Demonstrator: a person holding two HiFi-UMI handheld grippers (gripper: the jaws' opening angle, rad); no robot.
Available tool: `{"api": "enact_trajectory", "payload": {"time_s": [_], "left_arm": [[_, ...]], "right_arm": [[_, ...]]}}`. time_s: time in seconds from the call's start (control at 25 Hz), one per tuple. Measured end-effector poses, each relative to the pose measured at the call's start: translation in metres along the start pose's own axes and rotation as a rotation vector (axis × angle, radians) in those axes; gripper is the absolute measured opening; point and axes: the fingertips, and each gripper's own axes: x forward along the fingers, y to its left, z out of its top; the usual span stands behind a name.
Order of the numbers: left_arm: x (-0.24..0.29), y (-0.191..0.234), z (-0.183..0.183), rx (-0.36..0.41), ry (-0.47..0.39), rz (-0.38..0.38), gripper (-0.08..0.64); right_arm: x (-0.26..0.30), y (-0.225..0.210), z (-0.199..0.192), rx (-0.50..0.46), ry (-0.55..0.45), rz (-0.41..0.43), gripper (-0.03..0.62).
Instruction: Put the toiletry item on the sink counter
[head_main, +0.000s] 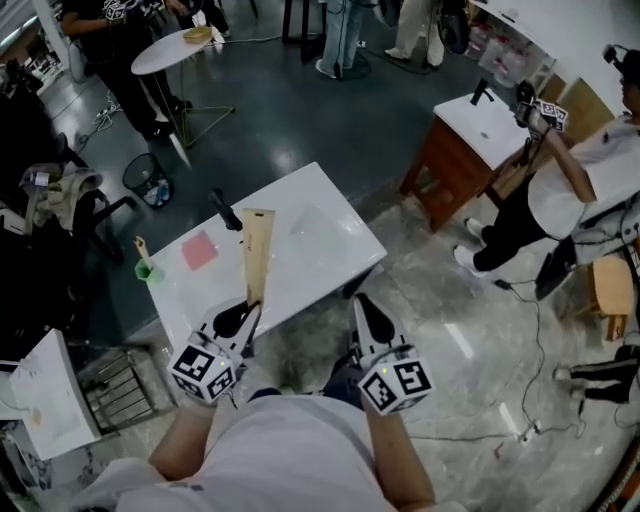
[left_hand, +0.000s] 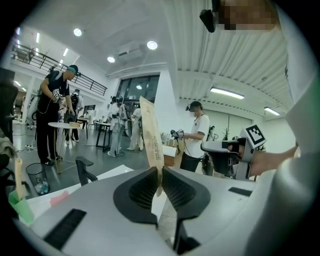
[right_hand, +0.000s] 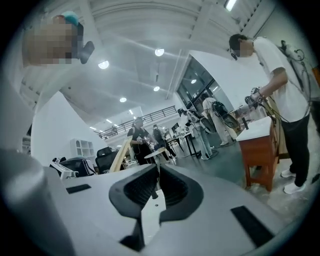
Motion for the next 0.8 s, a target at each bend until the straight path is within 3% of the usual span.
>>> {"api": "enact_trajectory", "payload": {"time_s": [0.8], "left_arm": [[0.156, 0.003, 0.026, -0.133, 0.024, 0.232, 0.044]], "right_arm": [[0.097, -0.142, 0.044, 0.061, 0.151, 0.237, 0.028]]}}
